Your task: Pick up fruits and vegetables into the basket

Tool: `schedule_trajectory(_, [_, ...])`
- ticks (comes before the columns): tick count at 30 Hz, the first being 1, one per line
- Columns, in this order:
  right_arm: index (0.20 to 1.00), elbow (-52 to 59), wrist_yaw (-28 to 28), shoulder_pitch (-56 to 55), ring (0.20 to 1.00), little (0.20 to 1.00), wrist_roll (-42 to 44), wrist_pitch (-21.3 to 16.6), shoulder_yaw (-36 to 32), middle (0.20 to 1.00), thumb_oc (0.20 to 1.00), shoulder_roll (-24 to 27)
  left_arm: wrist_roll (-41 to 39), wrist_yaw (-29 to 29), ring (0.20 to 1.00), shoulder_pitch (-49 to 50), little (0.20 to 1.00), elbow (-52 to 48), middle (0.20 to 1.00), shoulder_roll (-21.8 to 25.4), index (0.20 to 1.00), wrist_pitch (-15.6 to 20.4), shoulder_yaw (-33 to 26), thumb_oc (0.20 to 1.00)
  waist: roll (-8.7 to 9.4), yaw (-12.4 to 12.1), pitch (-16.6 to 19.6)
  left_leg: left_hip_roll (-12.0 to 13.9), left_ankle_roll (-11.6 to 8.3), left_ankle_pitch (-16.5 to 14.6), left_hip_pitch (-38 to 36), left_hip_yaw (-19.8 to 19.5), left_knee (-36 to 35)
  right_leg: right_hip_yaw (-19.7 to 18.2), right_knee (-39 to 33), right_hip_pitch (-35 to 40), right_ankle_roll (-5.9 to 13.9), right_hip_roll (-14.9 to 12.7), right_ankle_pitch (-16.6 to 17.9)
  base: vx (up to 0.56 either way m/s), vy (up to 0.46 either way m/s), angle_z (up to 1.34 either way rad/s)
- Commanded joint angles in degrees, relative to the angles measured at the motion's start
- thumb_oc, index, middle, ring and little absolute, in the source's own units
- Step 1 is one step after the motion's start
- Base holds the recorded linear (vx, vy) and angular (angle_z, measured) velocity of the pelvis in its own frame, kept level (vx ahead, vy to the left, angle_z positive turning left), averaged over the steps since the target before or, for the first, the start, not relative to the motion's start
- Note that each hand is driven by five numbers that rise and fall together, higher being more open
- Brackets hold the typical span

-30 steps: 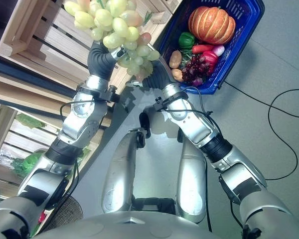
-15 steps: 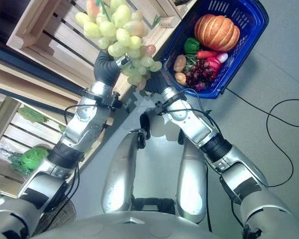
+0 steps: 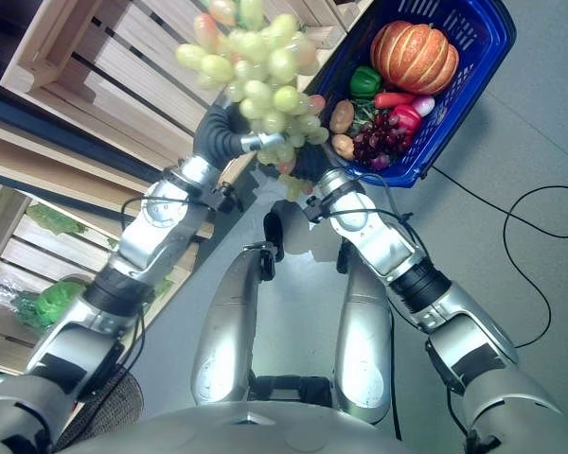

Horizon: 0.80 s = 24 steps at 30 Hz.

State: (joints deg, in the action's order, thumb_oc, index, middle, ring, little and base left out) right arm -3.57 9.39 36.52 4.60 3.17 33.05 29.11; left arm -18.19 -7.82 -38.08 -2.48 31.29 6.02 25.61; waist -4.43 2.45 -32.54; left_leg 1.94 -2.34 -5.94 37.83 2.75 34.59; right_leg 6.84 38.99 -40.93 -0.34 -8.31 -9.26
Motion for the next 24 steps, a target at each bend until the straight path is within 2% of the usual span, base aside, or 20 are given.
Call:
schedule_trajectory(1, [0.200, 3.77, -0.36, 5.19, 0.200, 0.200, 2.47, -3.24, -2.29, 0.200, 0.200, -2.05, 10.21, -2.10, 1.000, -3.15, 1.000, -9.31, 1.000, -0.61, 1.000, -0.16, 4.61, 1.000, -0.11, 0.87, 2.74, -4.07, 5.87, -4.53, -1.79, 6.77, -2.75, 1.45, -2.06, 0.48, 0.85, 2.65, -0.12, -0.05, -0.011, -0.03])
schedule_trajectory(2, [0.200, 2.91, -0.72, 5.50, 0.200, 0.200, 2.16, -3.21, -2.79, 0.200, 0.200, -1.37, 14.96, 1.10, 1.000, -5.39, 1.000, -9.32, 1.000, 0.89, 1.000, 0.94, 4.95, 1.000, -0.25, 1.18, 2.74, -3.87, 5.68, -4.44, -1.90, 7.00, -2.75, 1.40, -1.97, 0.51, 0.82, 2.63, -0.18, 0.02, -0.010, -0.04])
schedule_trajectory(4, [0.200, 2.50, -1.63, 5.70, 0.200, 0.200, 1.93, -2.82, -3.28, 0.200, 0.200, -0.54, 16.34, 4.20, 1.000, -6.81, 1.000, -9.47, 1.000, 2.08, 1.000, 2.37, 4.71, 1.000, -0.24, 1.33, 2.74, -3.68, 5.48, -4.47, -1.82, 7.13, -2.56, 1.29, -1.70, 0.38, 0.76, 2.66, -0.36, 0.02, -0.035, -0.05])
schedule_trajectory(6, [0.200, 1.89, -5.94, 5.01, 0.200, 0.200, -1.20, -3.31, -3.94, 0.200, 0.200, 1.33, 18.20, 7.22, 1.000, -8.45, 1.000, -10.25, 1.000, 4.02, 1.000, 7.43, 2.17, 1.000, 0.04, 1.32, 2.74, -3.34, 5.12, -4.61, -1.70, 7.11, -2.29, 1.46, -1.39, 0.38, 0.74, 2.61, -0.75, 0.02, -0.112, -0.06])
schedule_trajectory(8, [0.200, 2.28, -8.00, 4.34, 0.200, 0.200, -2.75, -3.38, -4.15, 0.200, 0.200, 3.14, 16.56, 7.13, 1.000, -8.62, 1.000, -11.33, 1.000, 5.07, 1.000, 10.57, 0.15, 1.000, 0.39, 1.23, 2.74, -3.06, 4.94, -4.62, -1.39, 7.00, -2.03, 1.76, -1.02, 0.20, 0.70, 2.54, -0.89, 0.01, -0.126, -0.05])
schedule_trajectory(10, [0.200, 1.87, -8.85, 3.28, 0.200, 0.200, -1.33, -4.10, -4.78, 0.200, 0.200, 4.55, 15.53, 6.64, 1.000, -8.25, 1.000, -12.40, 1.000, 5.64, 1.000, 11.85, -1.43, 1.000, 0.65, 1.15, 2.74, -2.80, 4.78, -4.50, -0.87, 6.86, -1.83, 2.02, -0.44, -0.32, 0.59, 2.55, -1.02, 0.00, -0.095, -0.01])
schedule_trajectory(12, [0.200, 1.06, -8.89, 2.81, 0.200, 0.200, -0.70, -4.84, -5.12, 0.200, 0.200, 4.70, 15.17, 6.36, 1.000, -8.28, 1.000, -12.47, 1.000, 5.96, 1.000, 12.02, -1.68, 1.000, 0.74, 1.12, 2.74, -2.69, 4.70, -4.51, -0.64, 6.79, -1.69, 2.15, -0.17, -0.54, 0.55, 2.56, -1.10, 0.00, -0.078, 0.01])
schedule_trajectory(15, [0.200, -2.19, -7.50, 1.09, 0.200, 0.200, -0.21, -5.76, -6.06, 0.200, 0.200, 5.22, 15.11, 7.16, 1.000, -8.44, 1.000, -12.51, 1.000, 6.21, 1.000, 15.80, -2.37, 1.000, 0.99, 1.18, 2.74, -2.31, 4.53, -4.26, 0.27, 6.58, -1.65, 2.44, 0.51, -1.49, 0.37, 2.68, -1.33, 0.03, -0.094, 0.01])
schedule_trajectory(16, [0.200, -2.65, -7.25, 0.44, 0.200, 0.200, 0.25, -5.52, -6.07, 0.200, 0.200, 5.15, 14.68, 6.66, 1.000, -8.06, 1.000, -12.56, 1.000, 5.98, 1.000, 15.79, -2.34, 1.000, 0.96, 1.17, 2.74, -2.46, 4.19, -5.78, -0.77, 5.98, -1.14, 1.92, 1.23, -0.52, 0.88, 2.84, -2.84, 0.01, -0.052, 0.02])
schedule_trajectory(17, [0.200, -4.05, -6.85, 0.05, 0.200, 0.200, 2.41, -5.93, -6.90, 0.200, 0.200, 5.04, 13.69, 5.39, 1.000, -8.50, 1.000, -12.86, 1.000, 5.92, 1.000, 15.11, -2.52, 1.000, 0.93, 1.30, 2.74, -2.16, 4.42, -4.13, 0.64, 6.61, -1.77, 2.53, 0.78, -1.98, 0.32, 2.67, -1.50, 0.09, -0.032, 0.02])
schedule_trajectory(18, [0.200, -5.75, -6.77, -0.70, 0.200, 0.200, 4.01, -6.40, -7.31, 0.200, 0.200, 4.86, 12.86, 4.16, 1.000, -8.23, 1.000, -12.63, 1.000, 5.61, 1.000, 14.54, -1.98, 1.000, 0.80, 1.37, 2.74, -2.32, 4.05, -5.68, -0.34, 6.02, -1.28, 2.00, 1.67, -1.16, 0.81, 2.81, -3.13, 0.01, -0.030, 0.02])
schedule_trajectory(19, [0.200, -7.28, -6.59, -0.50, 0.200, 0.200, 5.10, -6.74, -7.78, 0.200, 0.200, 4.89, 11.79, 3.09, 1.000, -8.53, 1.000, -12.36, 1.000, 5.44, 1.000, 13.90, -1.65, 1.000, 0.65, 1.40, 2.74, -2.28, 3.97, -5.36, 0.03, 6.00, -1.41, 1.98, 1.72, -1.59, 0.74, 2.84, -2.95, 0.10, -0.014, 0.01])
schedule_trajectory(22, [0.200, -11.90, -6.94, 0.72, 0.200, 0.200, 9.87, -6.94, -9.78, 0.200, 0.200, 5.89, 6.84, -0.58, 1.000, -8.47, 1.000, -11.24, 1.000, 4.37, 1.000, 9.92, -0.63, 1.000, 0.09, 1.28, 2.74, -2.04, 3.71, -5.23, 1.04, 5.93, -1.19, 2.09, 2.50, -2.61, 0.69, 2.62, -3.39, 0.03, -0.018, -0.03])
schedule_trajectory(24, [0.200, -14.59, -7.18, 1.93, 0.200, 0.200, 13.53, -6.66, -11.11, 0.200, 0.200, 7.04, 0.59, -4.34, 1.000, -7.84, 1.000, -9.82, 1.000, 3.85, 1.000, 5.16, 0.36, 1.000, -0.32, 1.04, 2.74, -1.86, 3.50, -4.96, 1.95, 5.76, -0.96, 2.22, 3.12, -3.51, 0.64, 2.31, -3.54, 0.04, -0.018, -0.02])
